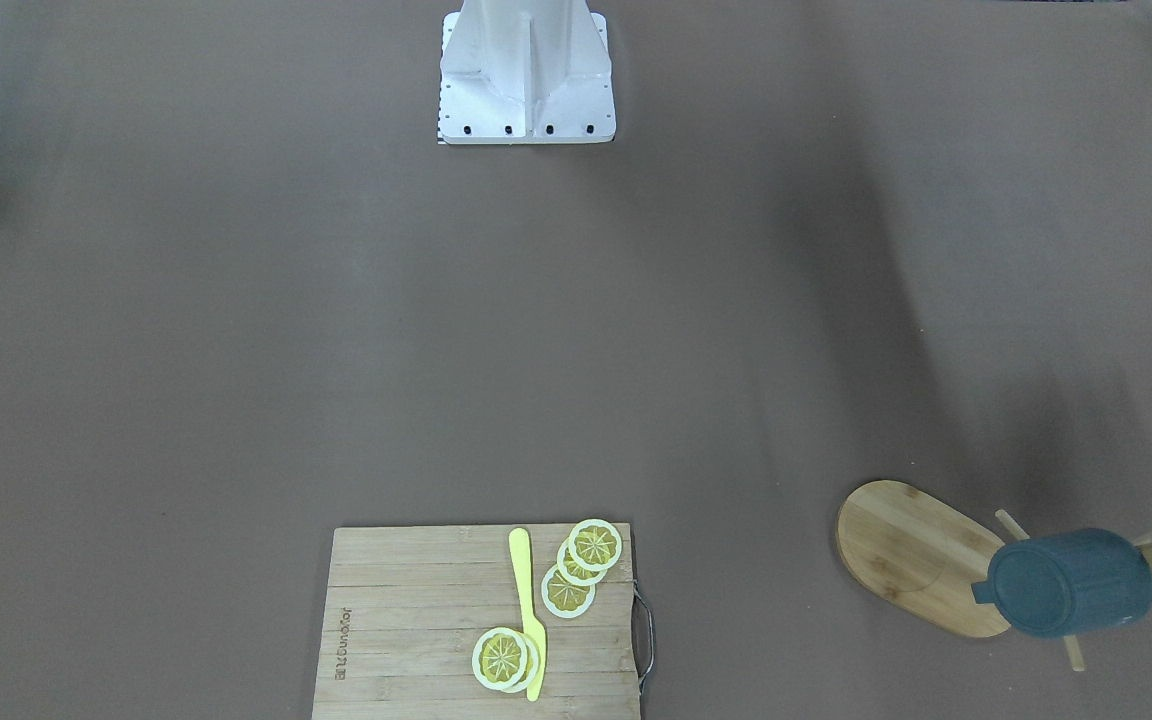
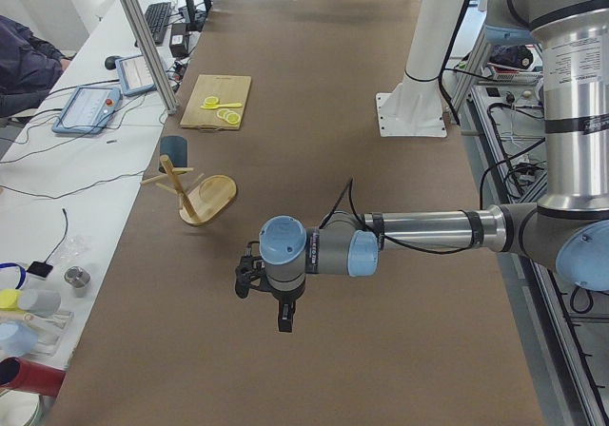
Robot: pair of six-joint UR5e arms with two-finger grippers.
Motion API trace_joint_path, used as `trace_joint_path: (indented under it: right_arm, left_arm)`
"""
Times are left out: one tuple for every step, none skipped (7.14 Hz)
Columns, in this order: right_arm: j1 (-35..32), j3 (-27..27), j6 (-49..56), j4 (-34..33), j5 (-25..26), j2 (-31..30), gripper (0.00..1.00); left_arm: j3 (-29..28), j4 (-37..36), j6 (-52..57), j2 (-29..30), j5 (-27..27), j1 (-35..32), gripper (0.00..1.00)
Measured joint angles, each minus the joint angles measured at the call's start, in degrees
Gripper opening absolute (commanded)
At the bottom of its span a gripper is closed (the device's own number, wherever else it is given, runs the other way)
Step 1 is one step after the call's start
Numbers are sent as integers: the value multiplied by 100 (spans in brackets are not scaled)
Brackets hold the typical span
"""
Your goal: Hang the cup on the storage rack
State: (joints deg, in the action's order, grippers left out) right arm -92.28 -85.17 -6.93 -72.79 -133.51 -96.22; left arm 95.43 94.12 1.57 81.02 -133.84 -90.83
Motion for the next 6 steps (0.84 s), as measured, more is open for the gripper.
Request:
trace_joint_path:
  right_arm:
    - [10, 60, -8, 14, -15, -22, 100]
    - [13, 87, -19, 23, -38, -29, 100]
    - [16, 79, -14, 26, -94, -41, 100]
    - [23, 52, 3, 26, -149, -67, 100]
    - [30, 16, 11, 17, -160, -91, 100]
    - [37, -42, 14, -5, -144, -101, 100]
  left_arm:
    - [6, -14, 4, -14, -15, -21, 99]
    - [18, -13, 4, -28, -29, -25, 99]
    - [48, 9, 4, -58, -42, -29, 99]
    - [77, 23, 7, -81, -49, -32, 99]
    - [93, 9, 3, -83, -52, -34, 99]
    - [108, -22, -3, -87, -53, -37, 99]
